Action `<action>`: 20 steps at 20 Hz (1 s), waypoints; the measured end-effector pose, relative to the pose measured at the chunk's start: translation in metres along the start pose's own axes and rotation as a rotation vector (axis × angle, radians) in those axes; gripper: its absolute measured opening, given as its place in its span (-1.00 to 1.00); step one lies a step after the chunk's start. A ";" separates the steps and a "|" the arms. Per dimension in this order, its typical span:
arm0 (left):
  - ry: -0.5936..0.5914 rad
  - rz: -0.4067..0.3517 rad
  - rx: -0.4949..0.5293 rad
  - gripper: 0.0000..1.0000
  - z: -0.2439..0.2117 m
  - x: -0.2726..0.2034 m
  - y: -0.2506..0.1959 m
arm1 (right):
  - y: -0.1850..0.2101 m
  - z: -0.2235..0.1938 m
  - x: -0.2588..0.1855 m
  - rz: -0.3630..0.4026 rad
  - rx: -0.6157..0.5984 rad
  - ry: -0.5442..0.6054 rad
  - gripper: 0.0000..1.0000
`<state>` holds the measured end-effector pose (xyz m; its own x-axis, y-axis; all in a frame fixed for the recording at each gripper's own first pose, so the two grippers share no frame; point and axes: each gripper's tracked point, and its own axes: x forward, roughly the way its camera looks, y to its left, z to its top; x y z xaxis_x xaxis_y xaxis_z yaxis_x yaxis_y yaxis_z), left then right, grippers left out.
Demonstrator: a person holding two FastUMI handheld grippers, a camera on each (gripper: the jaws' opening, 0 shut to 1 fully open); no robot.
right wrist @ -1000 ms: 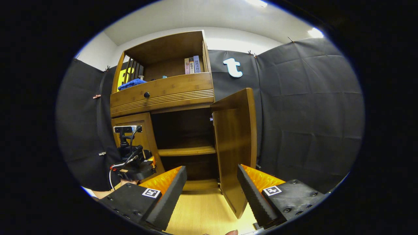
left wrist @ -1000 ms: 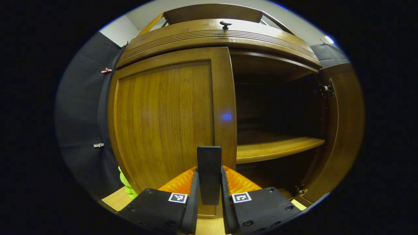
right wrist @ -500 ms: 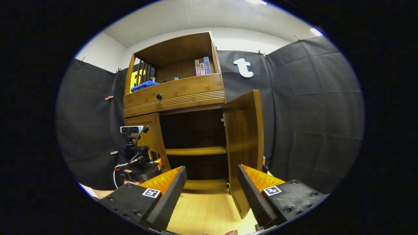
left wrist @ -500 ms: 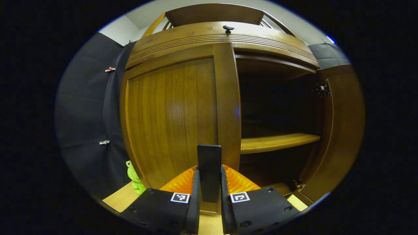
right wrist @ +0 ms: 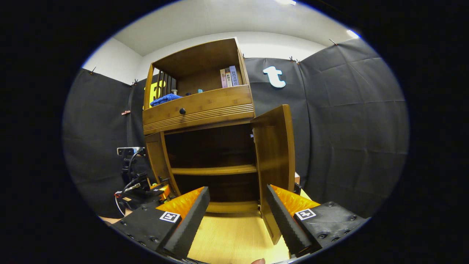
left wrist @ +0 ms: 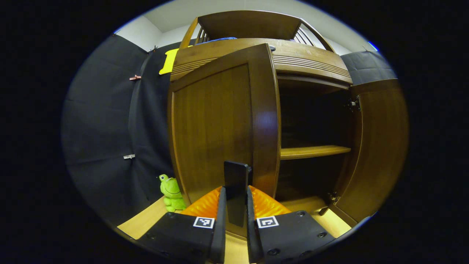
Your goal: Open the right door of the double-door shoe cabinet with the right hand, and open the left door with the left hand.
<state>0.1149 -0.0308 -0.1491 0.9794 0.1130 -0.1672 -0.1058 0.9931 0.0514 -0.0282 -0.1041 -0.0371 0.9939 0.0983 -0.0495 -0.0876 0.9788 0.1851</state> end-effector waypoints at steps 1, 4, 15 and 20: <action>0.002 0.003 -0.003 -0.46 -0.002 -0.006 0.007 | 0.003 0.001 0.000 0.007 0.002 -0.003 0.96; 0.003 0.012 -0.022 -0.50 -0.006 -0.026 0.029 | 0.015 0.000 -0.001 0.023 0.004 -0.005 1.00; 0.002 0.010 -0.011 -0.65 -0.018 -0.066 0.084 | 0.059 -0.010 -0.004 0.074 -0.002 0.011 1.00; 0.004 0.067 -0.038 -0.65 -0.021 -0.076 0.116 | 0.069 -0.012 -0.007 0.070 -0.001 0.010 0.96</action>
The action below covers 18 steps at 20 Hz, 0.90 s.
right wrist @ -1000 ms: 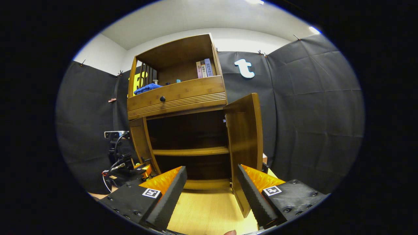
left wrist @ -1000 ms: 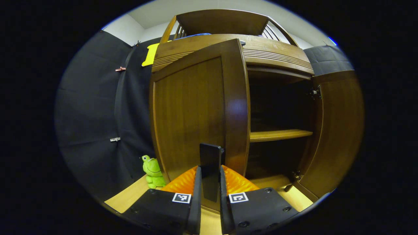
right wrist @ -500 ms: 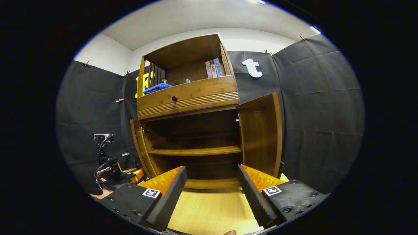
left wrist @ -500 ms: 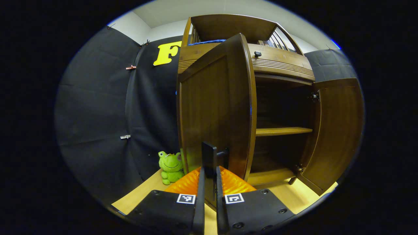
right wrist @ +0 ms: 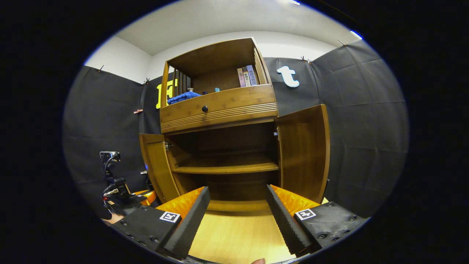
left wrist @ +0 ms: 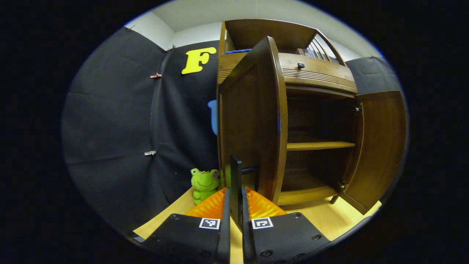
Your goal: Open the right door of the double-door shoe cabinet with the right hand, and open the left door with the left hand.
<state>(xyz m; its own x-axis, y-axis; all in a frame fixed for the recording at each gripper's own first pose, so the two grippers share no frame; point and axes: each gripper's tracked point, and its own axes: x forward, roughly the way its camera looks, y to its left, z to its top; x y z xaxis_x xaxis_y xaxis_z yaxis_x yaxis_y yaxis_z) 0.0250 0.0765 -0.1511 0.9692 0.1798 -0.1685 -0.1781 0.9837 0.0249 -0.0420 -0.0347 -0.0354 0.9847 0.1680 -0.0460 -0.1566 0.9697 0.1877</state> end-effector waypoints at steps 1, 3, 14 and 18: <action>0.001 0.005 0.003 -0.68 -0.001 -0.001 0.006 | 0.003 0.000 0.000 0.001 0.000 -0.001 0.96; 0.003 0.010 0.001 -0.72 -0.003 -0.004 0.021 | 0.009 -0.001 0.000 0.002 -0.001 -0.003 1.00; 0.010 0.057 -0.070 -0.84 -0.012 -0.020 0.119 | 0.033 -0.007 -0.003 -0.034 -0.012 -0.011 0.95; 0.020 0.072 -0.065 -0.84 -0.018 -0.027 0.138 | 0.038 -0.011 -0.001 -0.044 -0.015 -0.014 0.96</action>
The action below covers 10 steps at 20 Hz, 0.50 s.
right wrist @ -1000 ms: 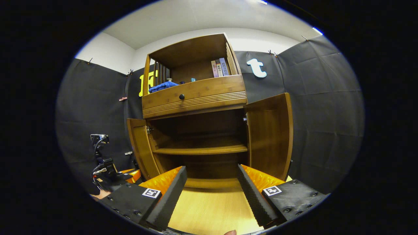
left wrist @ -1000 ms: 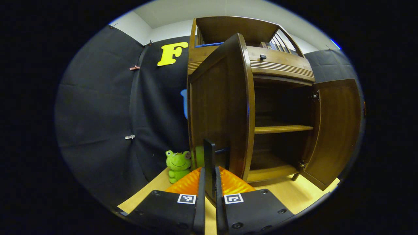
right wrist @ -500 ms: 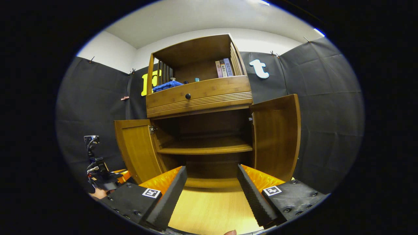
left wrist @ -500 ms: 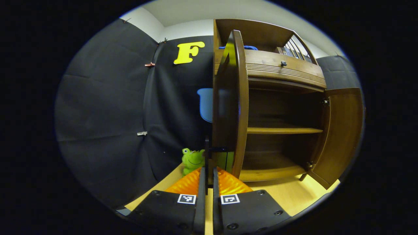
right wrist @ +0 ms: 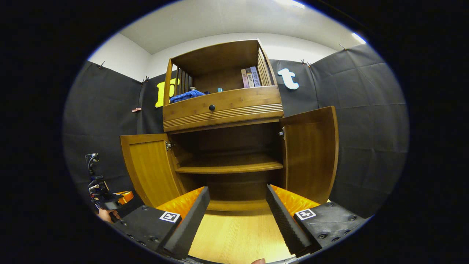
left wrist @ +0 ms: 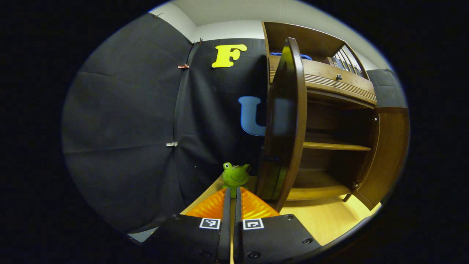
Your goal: Open the right door of the double-door shoe cabinet with the right hand, and open the left door with the left hand.
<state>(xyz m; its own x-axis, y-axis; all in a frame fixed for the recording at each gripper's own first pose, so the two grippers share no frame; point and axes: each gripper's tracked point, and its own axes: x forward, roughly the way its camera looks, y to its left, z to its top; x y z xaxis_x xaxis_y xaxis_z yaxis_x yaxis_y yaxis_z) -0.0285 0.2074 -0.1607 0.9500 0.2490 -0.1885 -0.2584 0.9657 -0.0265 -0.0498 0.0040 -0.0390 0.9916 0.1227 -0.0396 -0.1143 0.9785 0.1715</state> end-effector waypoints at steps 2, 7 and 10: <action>-0.001 0.004 0.017 -0.84 0.000 -0.004 0.001 | 0.005 -0.002 -0.003 -0.010 -0.007 -0.003 1.00; -0.034 -0.018 0.067 -0.50 0.009 -0.023 -0.019 | -0.005 -0.002 -0.001 -0.021 -0.008 0.000 1.00; -0.064 0.002 0.118 0.37 0.016 -0.035 -0.031 | -0.014 -0.001 0.003 -0.018 0.008 0.009 0.96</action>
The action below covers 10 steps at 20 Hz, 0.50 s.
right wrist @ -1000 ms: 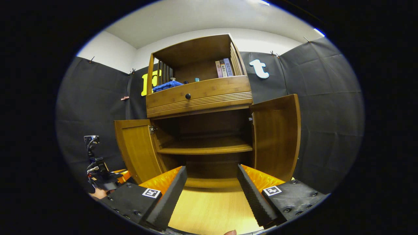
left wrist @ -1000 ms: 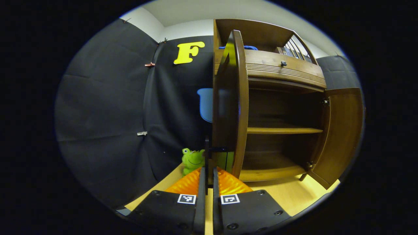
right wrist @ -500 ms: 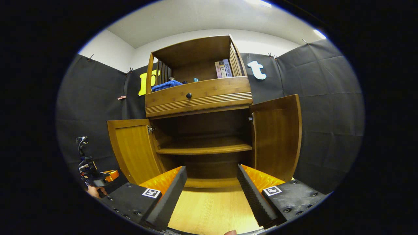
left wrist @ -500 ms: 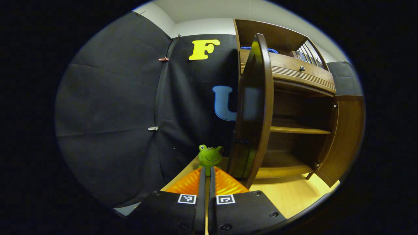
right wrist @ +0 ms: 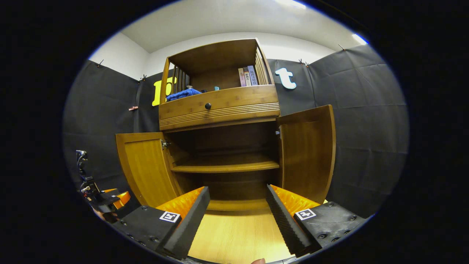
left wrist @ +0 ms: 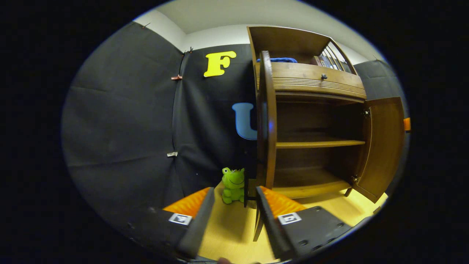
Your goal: Open the right door of the double-door shoe cabinet with the right hand, and open the left door with the left hand.
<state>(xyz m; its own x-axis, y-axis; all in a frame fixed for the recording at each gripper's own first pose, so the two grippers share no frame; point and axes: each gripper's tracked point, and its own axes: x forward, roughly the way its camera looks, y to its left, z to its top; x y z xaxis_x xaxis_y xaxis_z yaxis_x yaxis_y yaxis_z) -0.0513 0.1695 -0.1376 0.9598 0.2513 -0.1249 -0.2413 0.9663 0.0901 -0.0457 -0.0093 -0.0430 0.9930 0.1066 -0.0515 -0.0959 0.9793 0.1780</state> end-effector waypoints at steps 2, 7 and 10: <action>-0.013 0.009 0.029 0.95 0.005 -0.008 -0.009 | -0.006 -0.002 0.004 0.007 0.012 0.014 1.00; -0.025 -0.012 -0.017 0.93 0.016 -0.027 -0.041 | -0.022 -0.001 0.012 0.020 0.009 0.016 0.96; -0.034 -0.032 -0.015 0.97 0.025 -0.033 -0.067 | -0.029 -0.001 0.018 0.032 0.002 0.019 0.96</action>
<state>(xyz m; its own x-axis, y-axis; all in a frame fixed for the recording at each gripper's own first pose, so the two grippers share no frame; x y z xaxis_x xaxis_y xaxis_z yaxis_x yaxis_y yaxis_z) -0.0628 0.0956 -0.1145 0.9714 0.2182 -0.0938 -0.2120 0.9747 0.0713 -0.0253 -0.0361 -0.0502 0.9879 0.1415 -0.0641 -0.1278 0.9749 0.1823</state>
